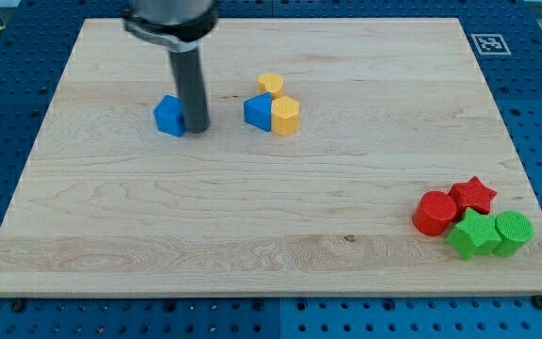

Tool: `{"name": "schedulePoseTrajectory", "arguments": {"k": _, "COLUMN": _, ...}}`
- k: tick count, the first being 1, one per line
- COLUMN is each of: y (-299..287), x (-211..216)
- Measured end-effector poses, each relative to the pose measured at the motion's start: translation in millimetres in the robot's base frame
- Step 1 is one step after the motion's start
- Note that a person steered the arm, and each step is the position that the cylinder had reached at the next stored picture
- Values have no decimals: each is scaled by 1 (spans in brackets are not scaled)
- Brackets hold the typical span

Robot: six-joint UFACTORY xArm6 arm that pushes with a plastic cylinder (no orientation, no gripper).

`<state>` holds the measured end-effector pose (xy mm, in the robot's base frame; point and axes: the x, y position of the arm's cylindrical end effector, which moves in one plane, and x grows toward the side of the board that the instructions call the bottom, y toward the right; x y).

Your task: Push the yellow hexagon to the center right of the board

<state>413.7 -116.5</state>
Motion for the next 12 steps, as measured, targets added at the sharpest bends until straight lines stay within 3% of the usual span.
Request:
{"name": "schedulePoseTrajectory", "arguments": {"k": 2, "y": -55, "x": -3}}
{"name": "schedulePoseTrajectory", "arguments": {"k": 8, "y": 167, "x": -8}}
{"name": "schedulePoseTrajectory", "arguments": {"k": 12, "y": 309, "x": 29}}
